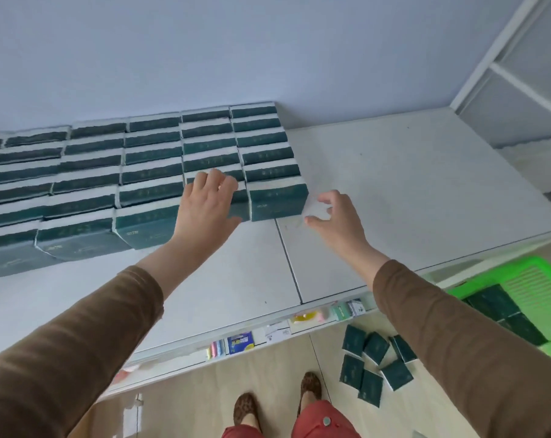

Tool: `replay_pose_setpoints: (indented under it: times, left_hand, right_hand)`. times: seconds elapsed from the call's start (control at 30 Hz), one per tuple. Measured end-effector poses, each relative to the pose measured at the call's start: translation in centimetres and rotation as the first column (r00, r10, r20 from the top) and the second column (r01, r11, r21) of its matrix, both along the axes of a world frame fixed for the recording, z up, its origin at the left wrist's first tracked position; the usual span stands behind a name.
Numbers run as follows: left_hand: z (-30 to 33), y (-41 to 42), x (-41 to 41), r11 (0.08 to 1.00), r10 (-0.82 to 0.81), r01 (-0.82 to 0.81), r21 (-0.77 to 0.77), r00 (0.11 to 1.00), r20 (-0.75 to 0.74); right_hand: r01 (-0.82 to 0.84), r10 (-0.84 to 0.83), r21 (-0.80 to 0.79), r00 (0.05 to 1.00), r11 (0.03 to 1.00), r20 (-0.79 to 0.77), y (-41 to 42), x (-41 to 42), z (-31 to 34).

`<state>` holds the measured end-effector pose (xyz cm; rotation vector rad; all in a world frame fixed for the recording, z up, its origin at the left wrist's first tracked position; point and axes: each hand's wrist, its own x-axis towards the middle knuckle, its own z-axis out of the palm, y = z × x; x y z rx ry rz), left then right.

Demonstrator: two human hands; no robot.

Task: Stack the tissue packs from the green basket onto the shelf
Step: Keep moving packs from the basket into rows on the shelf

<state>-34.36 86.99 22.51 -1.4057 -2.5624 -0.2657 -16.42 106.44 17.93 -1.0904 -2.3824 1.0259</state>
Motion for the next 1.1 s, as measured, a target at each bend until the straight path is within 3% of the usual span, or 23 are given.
replay_pose_setpoints:
  times: [0.3, 0.5, 0.8, 1.1]
  left_hand:
    - [-1.3, 8.0, 14.4, 0.941, -0.338, 0.333, 0.06, 0.923, 0.185]
    - [-3.5, 15.5, 26.8, 0.869, -0.493, 0.49, 0.069, 0.844, 0.211]
    - [-10.2, 25.0, 44.2, 0.844, -0.472, 0.531, -0.075, 0.802, 0.367]
    - [-16.4, 33.1, 50.6, 0.771, -0.479, 0.614, -0.168, 0.733, 0.483]
  right_hand:
    - [0.079, -0.086, 0.098, 0.994, 0.992, 0.072, 0.7, 16.3, 2.2]
    - [0.191, -0.193, 0.021, 0.976, 0.981, 0.104, 4.1, 30.6, 0.9]
    - [0.279, -0.246, -0.124, 0.942, 0.952, 0.228, 14.0, 50.2, -4.7]
    - [0.521, -0.431, -0.183, 0.821, 0.834, 0.374, 22.6, 57.9, -13.0]
